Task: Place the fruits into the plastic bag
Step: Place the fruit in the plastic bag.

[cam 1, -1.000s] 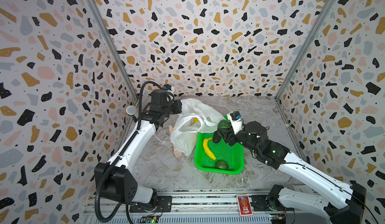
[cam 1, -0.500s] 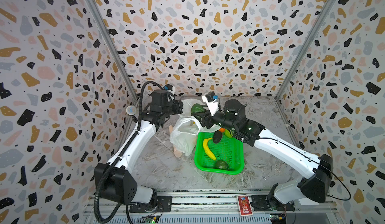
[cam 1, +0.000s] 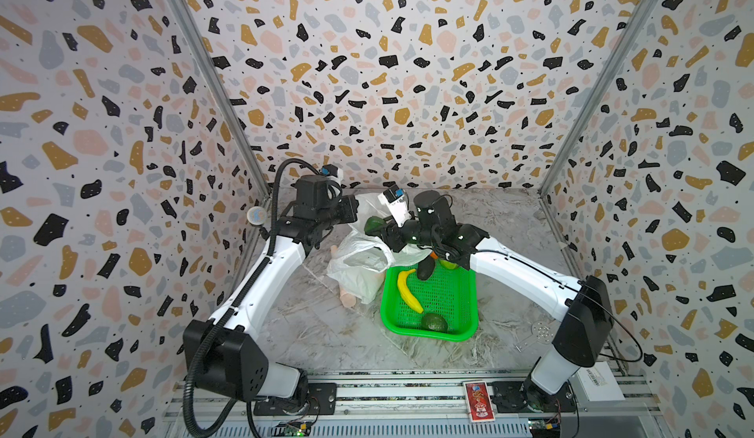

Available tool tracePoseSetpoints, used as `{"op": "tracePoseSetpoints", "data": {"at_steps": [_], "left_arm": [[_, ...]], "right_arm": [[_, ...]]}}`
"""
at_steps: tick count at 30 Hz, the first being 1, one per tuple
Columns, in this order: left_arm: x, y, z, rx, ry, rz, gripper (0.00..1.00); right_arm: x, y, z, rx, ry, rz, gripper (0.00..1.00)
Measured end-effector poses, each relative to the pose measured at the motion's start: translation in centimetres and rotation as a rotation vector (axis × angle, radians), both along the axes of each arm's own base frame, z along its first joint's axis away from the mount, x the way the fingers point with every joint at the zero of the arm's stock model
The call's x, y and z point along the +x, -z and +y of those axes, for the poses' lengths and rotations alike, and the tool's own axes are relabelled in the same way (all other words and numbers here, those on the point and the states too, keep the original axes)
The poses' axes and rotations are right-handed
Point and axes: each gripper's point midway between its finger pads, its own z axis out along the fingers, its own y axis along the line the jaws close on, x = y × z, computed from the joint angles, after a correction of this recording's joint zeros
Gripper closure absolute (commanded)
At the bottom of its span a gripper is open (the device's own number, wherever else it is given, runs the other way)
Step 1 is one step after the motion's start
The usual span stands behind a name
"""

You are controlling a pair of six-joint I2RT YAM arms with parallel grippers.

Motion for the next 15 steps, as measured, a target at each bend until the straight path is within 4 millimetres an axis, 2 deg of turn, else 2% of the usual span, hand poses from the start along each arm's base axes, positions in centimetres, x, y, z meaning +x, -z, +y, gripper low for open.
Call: {"op": "tracePoseSetpoints", "data": {"at_steps": [4,7,12,15], "left_arm": [[0.0,0.0,0.0,-0.001,0.002,0.0,1.0],[0.0,0.0,0.0,-0.001,0.003,0.001,1.0],[0.0,0.0,0.0,-0.001,0.003,0.001,1.0],[0.0,0.0,0.0,-0.001,0.003,0.0,1.0]], "right_arm": [[3.1,1.2,-0.2,-0.032,0.05,0.039,0.36],[3.9,1.5,0.3,-0.059,0.066,0.053,0.27],[5.0,1.4,0.1,-0.112,0.114,0.046,0.2],[5.9,1.3,-0.9,-0.146,0.165,0.044,0.19]]}}
